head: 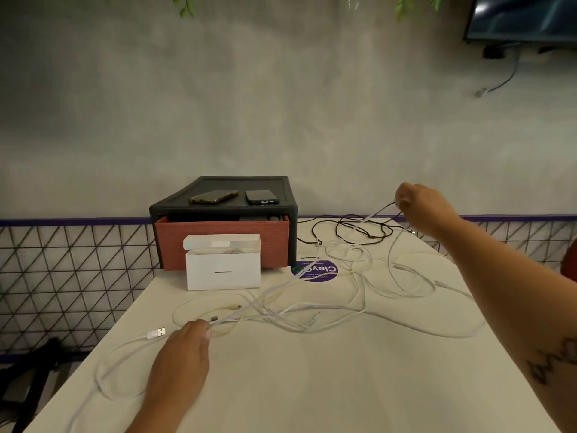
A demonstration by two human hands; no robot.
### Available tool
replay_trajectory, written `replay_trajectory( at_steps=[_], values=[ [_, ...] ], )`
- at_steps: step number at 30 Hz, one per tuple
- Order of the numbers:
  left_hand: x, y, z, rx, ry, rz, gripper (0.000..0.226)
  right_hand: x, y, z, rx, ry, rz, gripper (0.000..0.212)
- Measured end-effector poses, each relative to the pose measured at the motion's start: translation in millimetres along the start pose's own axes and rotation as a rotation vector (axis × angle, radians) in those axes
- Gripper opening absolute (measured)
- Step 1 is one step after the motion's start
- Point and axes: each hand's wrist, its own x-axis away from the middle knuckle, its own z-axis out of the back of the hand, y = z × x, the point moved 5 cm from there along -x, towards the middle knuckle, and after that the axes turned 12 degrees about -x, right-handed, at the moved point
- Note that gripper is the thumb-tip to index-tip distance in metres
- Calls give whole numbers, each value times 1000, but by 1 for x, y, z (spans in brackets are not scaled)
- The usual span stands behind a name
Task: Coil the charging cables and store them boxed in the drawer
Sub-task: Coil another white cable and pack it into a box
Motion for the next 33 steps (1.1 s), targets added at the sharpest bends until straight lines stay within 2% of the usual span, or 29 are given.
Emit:
replay_trajectory(
  at_steps=[4,6,9,12,15,18,22,26,31,33],
  values=[
    [1,2,3,-34,-14,51,13,22,39,-8,195,-81,-63,18],
    [0,-2,4,16,-34,148,18,31,56,-3,247,-47,-114,22],
    [0,-2,8,62,-33,187,18,39,86,11,170,40,-305,22],
    [3,7,11,40,-47,126,13,37,102,15,-104,33,-504,24],
    [4,9,11,19,-60,91,11,35,84,13,-777,112,-611,28],
    [5,10,12,23,-69,67,12,29,48,23,-1126,166,-555,25],
    [7,11,12,24,-62,30,17,14,8,45,-1247,238,-363,26],
    [7,10,12,-6,-48,25,14,8,-7,57,-1209,293,-229,29],
    [6,11,17,48,23,0,12,14,7,54,-998,310,-169,32],
    [6,11,25,189,95,55,27,18,14,49,-872,284,-151,34]
  ],
)
